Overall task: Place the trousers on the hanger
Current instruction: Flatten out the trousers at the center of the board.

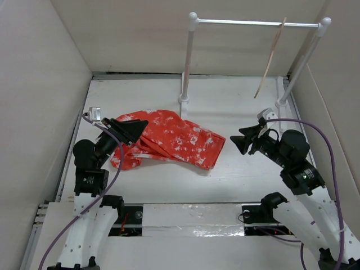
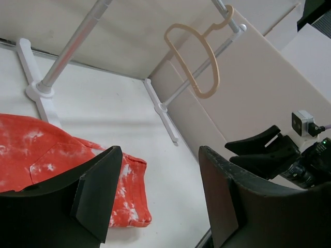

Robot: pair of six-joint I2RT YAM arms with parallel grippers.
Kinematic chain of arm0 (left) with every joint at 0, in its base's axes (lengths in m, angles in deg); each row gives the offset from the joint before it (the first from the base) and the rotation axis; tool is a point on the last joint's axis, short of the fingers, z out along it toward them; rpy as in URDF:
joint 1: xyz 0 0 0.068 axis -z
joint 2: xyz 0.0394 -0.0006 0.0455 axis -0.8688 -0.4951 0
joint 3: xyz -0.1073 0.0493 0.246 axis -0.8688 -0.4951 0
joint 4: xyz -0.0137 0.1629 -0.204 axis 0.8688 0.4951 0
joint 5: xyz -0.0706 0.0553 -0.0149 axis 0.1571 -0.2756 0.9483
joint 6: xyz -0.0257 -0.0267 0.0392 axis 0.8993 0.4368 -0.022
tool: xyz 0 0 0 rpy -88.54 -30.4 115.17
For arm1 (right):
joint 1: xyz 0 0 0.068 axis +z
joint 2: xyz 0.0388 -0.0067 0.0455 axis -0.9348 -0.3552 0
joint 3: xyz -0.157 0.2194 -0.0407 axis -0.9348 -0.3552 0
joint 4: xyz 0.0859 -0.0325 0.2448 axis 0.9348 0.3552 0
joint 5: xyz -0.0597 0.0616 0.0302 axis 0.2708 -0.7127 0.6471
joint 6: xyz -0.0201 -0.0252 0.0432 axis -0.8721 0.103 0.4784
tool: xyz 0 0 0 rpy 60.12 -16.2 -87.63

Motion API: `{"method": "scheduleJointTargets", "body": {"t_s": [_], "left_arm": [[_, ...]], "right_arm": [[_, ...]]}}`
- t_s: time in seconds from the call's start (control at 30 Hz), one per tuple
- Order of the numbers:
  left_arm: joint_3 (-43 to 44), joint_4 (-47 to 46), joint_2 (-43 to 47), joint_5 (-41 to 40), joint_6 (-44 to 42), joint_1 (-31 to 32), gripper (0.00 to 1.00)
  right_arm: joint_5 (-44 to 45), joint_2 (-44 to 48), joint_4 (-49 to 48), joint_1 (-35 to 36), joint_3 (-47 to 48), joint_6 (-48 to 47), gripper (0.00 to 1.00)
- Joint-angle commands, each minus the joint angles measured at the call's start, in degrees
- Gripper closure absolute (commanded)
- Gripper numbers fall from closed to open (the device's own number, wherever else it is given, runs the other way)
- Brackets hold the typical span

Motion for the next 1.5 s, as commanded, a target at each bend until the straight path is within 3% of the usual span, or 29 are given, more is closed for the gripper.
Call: {"method": "scheduleJointTargets", "body": {"t_s": [0.0,0.03,0.07,0.1,0.13,0.17,0.27,0.3,0.33,0.37,0.4,0.43,0.53,0.6,0.63,0.67,0.7,0.77,0.8,0.93,1.13,1.27,1.47], "left_arm": [[-1.1,-8.39,-1.6,2.12,2.41,-0.12,0.42],[-1.45,-9.45,-2.21,2.2,2.77,-0.12,0.47],[-1.28,-10.16,-2.65,2.12,3.12,-0.12,0.53],[-1.71,-13.91,-3.52,1.77,3.65,-0.12,0.62],[-2.15,-17.08,-4.49,1.94,6.18,-0.12,0.7],[-2.33,-20.59,-5.72,2.03,8.21,-0.12,0.81],[0.56,-28.97,-13.36,4.31,11.75,1.89,0.98],[1.44,-27.76,-14.94,0.83,10.18,4.08,1.0],[3.97,-25.05,-17.66,-2.86,7.46,11.24,1.0],[6.17,-20.85,-19.51,-7.59,0.39,15.92,1.0],[8.2,-13.23,-22.14,-17.65,-2.82,20.58,1.0],[12.57,-9.33,-26.52,-23.32,-5.63,28.28,1.0],[13.06,-2.0,-28.93,-42.58,-11.81,37.65,0.99],[10.78,2.28,-27.54,-49.53,-9.55,40.75,0.88],[6.85,3.01,-24.66,-50.17,-8.22,40.75,0.84],[4.11,3.28,-22.89,-50.44,-7.25,40.75,0.73],[1.39,3.45,-20.78,-50.44,-6.37,40.75,0.68],[-6.0,4.33,-15.76,-49.92,-2.33,40.75,0.59],[-7.59,6.25,-14.36,-48.96,-1.28,40.75,0.58],[-14.88,8.11,-14.6,-48.51,2.24,42.33,0.56],[-18.93,4.96,-20.13,-50.18,6.11,43.74,0.49],[-18.33,1.88,-25.49,-51.23,6.38,43.74,0.43],[-17.8,-6.73,-33.05,-48.25,5.24,43.74,0.43]], "right_arm": [[-2.52,0.62,-1.76,0.8,-0.21,-1.81,0.44],[-2.52,0.62,-1.67,0.8,-0.91,-1.55,0.49],[-2.52,0.71,-2.28,1.49,-1.61,-1.11,0.78],[-2.52,0.53,-2.98,2.11,-2.05,-0.93,0.92],[-2.52,0.01,-3.16,2.11,-2.41,-0.84,1.0],[-2.52,-1.04,-3.43,2.9,-3.19,-0.84,1.0],[-1.38,-2.8,-8.6,6.67,-6.61,2.05,1.0],[-0.59,-4.63,-9.75,9.56,-7.06,2.41,1.0],[2.46,-5.78,-10.63,11.32,-7.15,2.58,1.0],[4.84,-7.01,-10.64,13.08,-7.07,2.59,1.0],[7.3,-8.16,-10.29,15.01,-6.46,2.5,1.0],[12.28,-10.34,-9.5,18.95,-6.02,2.5,1.0],[22.12,-12.47,-7.22,25.81,-5.05,2.84,1.0],[25.16,-12.48,-5.89,27.86,-5.74,3.55,0.94],[25.86,-12.21,-7.46,28.39,-8.27,4.07,0.88],[25.7,-12.3,-9.47,28.39,-9.86,4.25,0.7],[24.82,-12.73,-10.45,28.39,-10.84,4.43,0.62],[23.5,-15.09,-10.99,28.92,-11.81,4.26,0.46],[23.76,-15.98,-10.99,28.92,-11.99,4.34,0.43],[24.9,-20.64,-12.03,28.92,-12.25,4.17,0.42],[24.99,-27.66,-12.74,28.92,-11.29,3.56,0.42],[24.91,-32.24,-14.06,28.92,-10.24,2.94,0.4],[26.04,-37.17,-16.34,28.92,-9.26,2.32,0.4]]}}
